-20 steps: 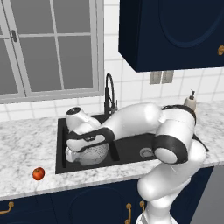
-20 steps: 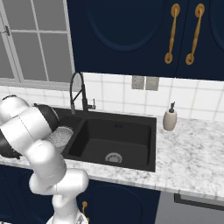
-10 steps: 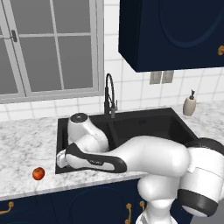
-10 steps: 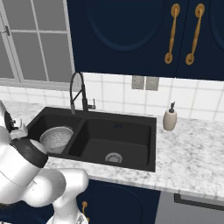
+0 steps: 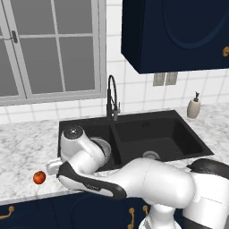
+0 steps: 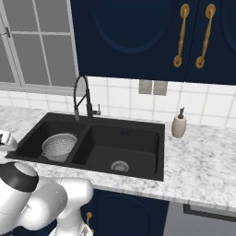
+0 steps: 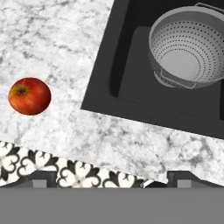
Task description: Put the colander in the sink, put the apple in the colander, and turn on the sink faucet and pour water over the colander.
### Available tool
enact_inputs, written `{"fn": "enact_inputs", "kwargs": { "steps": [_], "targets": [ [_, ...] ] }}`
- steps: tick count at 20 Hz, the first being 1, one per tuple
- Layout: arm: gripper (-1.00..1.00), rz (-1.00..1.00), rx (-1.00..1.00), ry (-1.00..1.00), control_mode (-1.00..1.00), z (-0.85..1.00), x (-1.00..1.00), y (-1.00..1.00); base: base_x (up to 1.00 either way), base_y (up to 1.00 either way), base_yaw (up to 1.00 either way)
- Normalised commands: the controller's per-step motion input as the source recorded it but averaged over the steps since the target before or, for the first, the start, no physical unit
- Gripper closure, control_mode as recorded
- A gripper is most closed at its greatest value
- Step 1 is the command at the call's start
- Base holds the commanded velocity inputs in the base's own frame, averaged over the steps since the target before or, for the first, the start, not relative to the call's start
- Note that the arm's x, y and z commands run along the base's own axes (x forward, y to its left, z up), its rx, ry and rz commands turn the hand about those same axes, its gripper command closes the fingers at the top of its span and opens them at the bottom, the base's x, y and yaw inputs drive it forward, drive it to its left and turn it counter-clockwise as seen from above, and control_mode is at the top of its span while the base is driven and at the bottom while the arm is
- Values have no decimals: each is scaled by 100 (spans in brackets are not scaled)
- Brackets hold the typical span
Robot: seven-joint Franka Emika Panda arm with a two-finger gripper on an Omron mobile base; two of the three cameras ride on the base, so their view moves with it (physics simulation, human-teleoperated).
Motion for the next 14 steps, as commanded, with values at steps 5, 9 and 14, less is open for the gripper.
{"fn": "enact_inputs", "kwargs": {
  "steps": [5, 9, 14],
  "targets": [
    [-100, -10, 2, 6, -100, 25, 7, 41, 0, 0, 0],
    [-100, -4, 0, 4, -100, 2, 13, 61, 0, 0, 0],
    [-100, -2, 0, 3, -100, -16, 13, 54, 0, 0, 0]
  ]
}}
